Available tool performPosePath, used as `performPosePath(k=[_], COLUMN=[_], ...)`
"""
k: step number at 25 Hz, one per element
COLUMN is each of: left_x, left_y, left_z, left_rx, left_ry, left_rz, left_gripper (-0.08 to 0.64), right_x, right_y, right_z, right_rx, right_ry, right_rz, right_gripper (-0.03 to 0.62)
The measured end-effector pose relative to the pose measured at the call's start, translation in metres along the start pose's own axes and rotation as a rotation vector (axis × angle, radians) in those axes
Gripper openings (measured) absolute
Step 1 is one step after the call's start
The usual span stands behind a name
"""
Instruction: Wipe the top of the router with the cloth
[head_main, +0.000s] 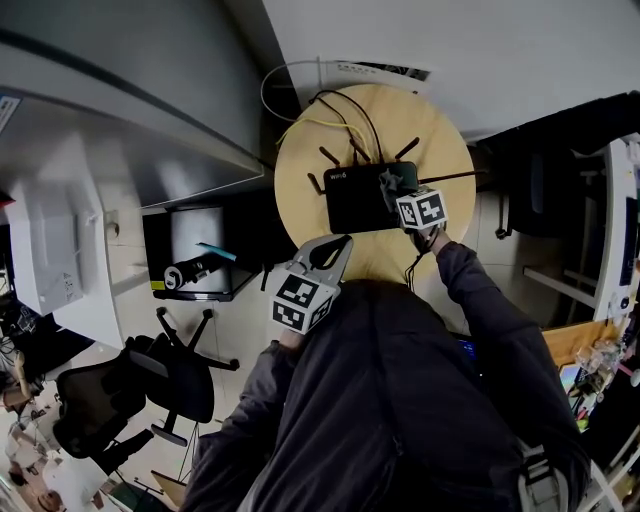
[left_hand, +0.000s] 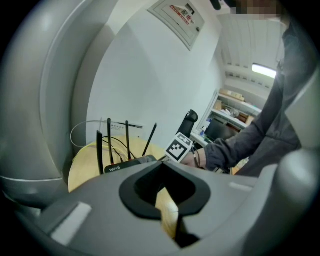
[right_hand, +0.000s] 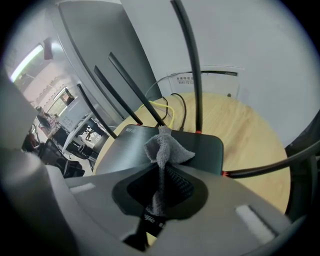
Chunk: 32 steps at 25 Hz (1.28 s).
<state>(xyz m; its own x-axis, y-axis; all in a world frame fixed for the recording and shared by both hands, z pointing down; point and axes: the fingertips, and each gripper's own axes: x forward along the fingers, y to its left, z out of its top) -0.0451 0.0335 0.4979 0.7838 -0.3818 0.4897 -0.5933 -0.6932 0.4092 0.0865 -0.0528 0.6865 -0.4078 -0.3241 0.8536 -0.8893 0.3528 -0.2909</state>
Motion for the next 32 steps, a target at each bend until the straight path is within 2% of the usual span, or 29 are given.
performPosePath(k=[9, 15, 18, 21, 24, 32], left_x=[0.01, 0.005, 0.0, -0.006, -0.013, -0.035], left_y=[-0.008, -0.005, -0.001, 0.004, 0.01, 0.028], left_z=[0.002, -0.003, -0.005, -0.006, -0.008, -0.015], left_rx=[0.003, -0.006, -0.007, -0.007, -0.005, -0.004], left_ry=[0.008, 0.014, 0.015, 0.016, 0.018, 0.02], left_rz=[-0.003, 0.005, 0.003, -0.001, -0.006, -0.013], left_gripper=[0.0, 0.0, 0.0, 0.0, 0.0, 0.0], right_x=[-0.015, -0.016, -0.018, -0.018, -0.009, 0.023], right_y=[-0.032, -0.034, -0.03, -0.009, 0.023, 0.119], right_z=[-0.008, -0.009, -0.005, 0.007, 0.019, 0.026], right_rx=[0.034, 0.034, 0.066, 0.076, 0.024, -0.039], right_ry=[-0.012, -0.014, -0.044, -0.08, -0.095, -0.074], right_rz=[-0.02, -0.04, -0.05, -0.024, 0.012, 0.118], right_gripper=[0.029, 0.029, 0.029, 0.029, 0.029, 0.029])
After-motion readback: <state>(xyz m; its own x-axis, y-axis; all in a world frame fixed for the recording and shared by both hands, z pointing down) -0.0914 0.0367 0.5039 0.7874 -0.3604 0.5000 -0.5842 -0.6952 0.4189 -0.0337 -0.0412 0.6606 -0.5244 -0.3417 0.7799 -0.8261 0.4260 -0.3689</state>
